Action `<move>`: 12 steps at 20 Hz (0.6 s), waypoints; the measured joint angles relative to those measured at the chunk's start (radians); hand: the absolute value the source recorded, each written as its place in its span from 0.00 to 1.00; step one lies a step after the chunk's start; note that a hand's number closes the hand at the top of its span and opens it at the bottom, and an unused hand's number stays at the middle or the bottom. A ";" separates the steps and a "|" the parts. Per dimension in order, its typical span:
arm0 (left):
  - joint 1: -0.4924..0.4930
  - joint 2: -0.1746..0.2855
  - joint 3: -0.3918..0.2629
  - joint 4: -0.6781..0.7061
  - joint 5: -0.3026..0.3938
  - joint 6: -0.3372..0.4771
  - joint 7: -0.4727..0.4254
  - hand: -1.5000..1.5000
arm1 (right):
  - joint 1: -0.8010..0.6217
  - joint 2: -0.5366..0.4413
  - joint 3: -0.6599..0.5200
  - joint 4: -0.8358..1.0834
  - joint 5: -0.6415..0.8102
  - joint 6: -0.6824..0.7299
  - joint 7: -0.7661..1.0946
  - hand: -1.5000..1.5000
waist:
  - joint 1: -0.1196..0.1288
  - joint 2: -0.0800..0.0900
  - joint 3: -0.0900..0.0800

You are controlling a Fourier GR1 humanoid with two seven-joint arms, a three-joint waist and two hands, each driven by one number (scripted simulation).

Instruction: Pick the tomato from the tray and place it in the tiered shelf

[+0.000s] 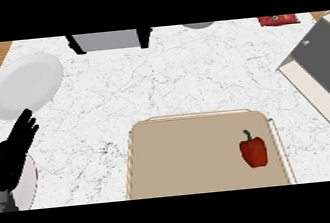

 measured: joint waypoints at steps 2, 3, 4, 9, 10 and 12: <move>0.002 -0.002 0.000 -0.006 -0.002 0.000 0.004 0.50 | -0.017 0.002 -0.006 -0.020 -0.030 -0.011 0.019 0.00 | 0.001 -0.001 0.000; -0.005 0.001 0.001 -0.001 -0.002 -0.002 0.002 0.50 | -0.035 -0.001 -0.017 -0.010 -0.047 -0.027 0.025 0.00 | 0.001 0.000 0.000; -0.003 0.004 0.005 0.004 -0.001 -0.006 0.000 0.50 | -0.038 0.016 -0.021 -0.027 -0.061 -0.044 0.037 0.00 | 0.001 0.000 0.000; 0.015 -0.002 0.006 0.010 -0.006 -0.008 -0.014 0.50 | -0.057 0.029 -0.074 -0.127 -0.173 -0.041 0.077 0.00 | -0.003 -0.003 0.000; 0.019 -0.003 0.005 0.003 -0.004 -0.013 -0.010 0.50 | -0.054 0.030 -0.085 -0.144 -0.194 -0.047 0.080 0.00 | -0.003 -0.003 -0.001; 0.005 0.003 0.014 0.018 -0.003 -0.013 -0.013 0.50 | -0.043 0.038 -0.106 -0.206 -0.236 -0.054 0.085 0.00 | -0.006 -0.003 0.000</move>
